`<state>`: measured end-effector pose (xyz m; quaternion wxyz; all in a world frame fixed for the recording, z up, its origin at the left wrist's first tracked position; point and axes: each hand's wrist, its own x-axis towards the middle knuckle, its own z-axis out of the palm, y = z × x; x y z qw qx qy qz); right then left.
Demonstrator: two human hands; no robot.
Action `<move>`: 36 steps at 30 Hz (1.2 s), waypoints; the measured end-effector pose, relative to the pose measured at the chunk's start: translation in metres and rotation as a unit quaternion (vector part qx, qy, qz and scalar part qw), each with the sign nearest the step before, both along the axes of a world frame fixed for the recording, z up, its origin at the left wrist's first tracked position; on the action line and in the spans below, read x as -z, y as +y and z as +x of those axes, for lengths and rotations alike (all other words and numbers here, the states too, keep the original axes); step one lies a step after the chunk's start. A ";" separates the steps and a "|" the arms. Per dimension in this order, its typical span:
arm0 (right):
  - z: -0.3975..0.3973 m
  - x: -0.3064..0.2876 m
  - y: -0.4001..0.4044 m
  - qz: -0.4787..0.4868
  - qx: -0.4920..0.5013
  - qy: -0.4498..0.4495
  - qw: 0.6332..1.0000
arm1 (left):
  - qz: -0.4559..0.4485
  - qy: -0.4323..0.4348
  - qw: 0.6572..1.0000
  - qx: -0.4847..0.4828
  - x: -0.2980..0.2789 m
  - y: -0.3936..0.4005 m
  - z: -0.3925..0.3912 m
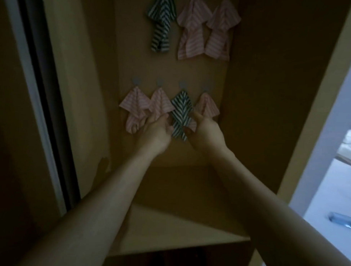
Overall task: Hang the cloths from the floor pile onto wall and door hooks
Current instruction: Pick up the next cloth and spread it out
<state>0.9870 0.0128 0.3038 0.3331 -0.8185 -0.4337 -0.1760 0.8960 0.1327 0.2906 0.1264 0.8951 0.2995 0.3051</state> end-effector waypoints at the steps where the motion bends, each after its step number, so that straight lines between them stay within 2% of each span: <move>1: -0.007 0.009 -0.010 -0.004 0.008 -0.002 1.000 | -0.002 0.002 1.000 -0.001 0.009 -0.009 -0.006; 4: -0.023 0.036 -0.041 -0.013 0.029 -0.001 0.999 | -0.005 0.007 1.000 -0.010 0.036 -0.034 -0.024; 10: -0.049 0.078 -0.109 -0.031 0.043 0.068 0.996 | -0.013 0.019 1.000 -0.007 0.085 -0.102 -0.059; 24: -0.113 0.177 -0.311 -0.042 0.061 0.161 0.984 | -0.081 0.065 0.994 0.038 0.167 -0.309 -0.126; 29: -0.136 0.202 -0.372 -0.059 0.105 0.214 0.969 | -0.100 0.088 0.989 0.067 0.182 -0.362 -0.135; 36: -0.166 0.222 -0.448 -0.034 0.215 0.260 0.941 | -0.085 0.125 0.974 0.167 0.202 -0.423 -0.121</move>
